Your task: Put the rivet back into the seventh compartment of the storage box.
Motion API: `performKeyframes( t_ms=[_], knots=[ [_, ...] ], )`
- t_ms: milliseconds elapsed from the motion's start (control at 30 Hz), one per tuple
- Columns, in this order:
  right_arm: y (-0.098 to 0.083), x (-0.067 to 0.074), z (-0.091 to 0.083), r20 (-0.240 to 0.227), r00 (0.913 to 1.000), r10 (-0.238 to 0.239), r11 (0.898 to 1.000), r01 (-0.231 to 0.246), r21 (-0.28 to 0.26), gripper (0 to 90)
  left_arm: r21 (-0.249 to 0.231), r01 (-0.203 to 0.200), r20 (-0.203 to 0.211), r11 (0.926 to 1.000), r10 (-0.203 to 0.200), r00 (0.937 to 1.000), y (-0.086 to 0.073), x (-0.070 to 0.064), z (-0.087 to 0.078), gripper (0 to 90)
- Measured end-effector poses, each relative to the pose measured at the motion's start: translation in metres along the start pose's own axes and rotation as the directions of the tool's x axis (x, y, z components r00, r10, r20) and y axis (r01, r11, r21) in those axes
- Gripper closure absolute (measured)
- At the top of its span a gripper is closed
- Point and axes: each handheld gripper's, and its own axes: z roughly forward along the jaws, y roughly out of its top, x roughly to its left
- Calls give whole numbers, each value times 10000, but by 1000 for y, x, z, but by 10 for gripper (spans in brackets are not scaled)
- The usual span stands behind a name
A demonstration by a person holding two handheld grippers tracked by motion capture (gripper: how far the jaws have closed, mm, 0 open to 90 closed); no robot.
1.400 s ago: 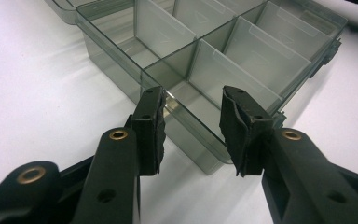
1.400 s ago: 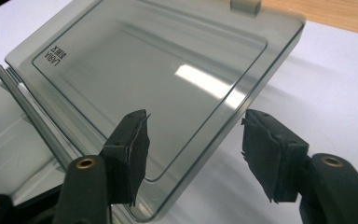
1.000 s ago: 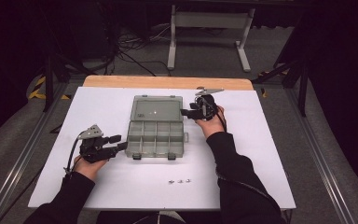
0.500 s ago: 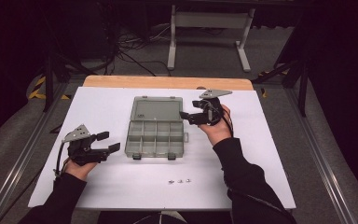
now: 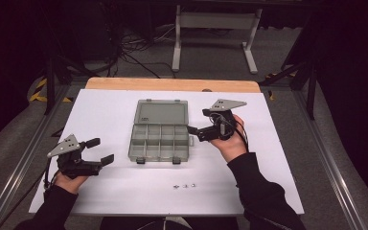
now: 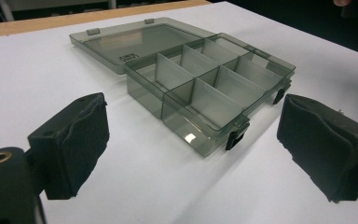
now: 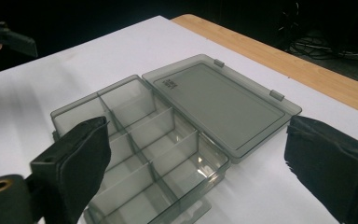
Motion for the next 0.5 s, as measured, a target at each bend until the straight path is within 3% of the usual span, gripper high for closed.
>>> performKeyframes(
  t_ms=[100, 233, 333, 433, 500],
  knots=[
    [0, 5, -3, -29, 9999, -104, 9999, 104, 67, 49, -13, -16, -38, 10000, 16, 10000, 0, -2, 1, 88],
    [0, 12, -6, -156, 9998, -92, 9996, 96, 268, 18, 115, -371, -62, 9992, 371, 9993, 1, -7, 2, 88],
    [1, 16, -7, -231, 9996, -165, 9994, 172, 304, 1, 56, -351, -95, 9994, 351, 9993, 2, -8, 2, 91],
    [1, 24, -6, 21, 10000, -28, 9962, 26, 872, 2, 78, -295, -129, 9995, 296, 9995, 1, -8, 1, 92],
    [0, 28, -7, -52, 9999, 105, 9959, -100, 903, 2, 155, -253, -113, 9996, 254, 9996, 1, -7, 1, 95]
  ],
)
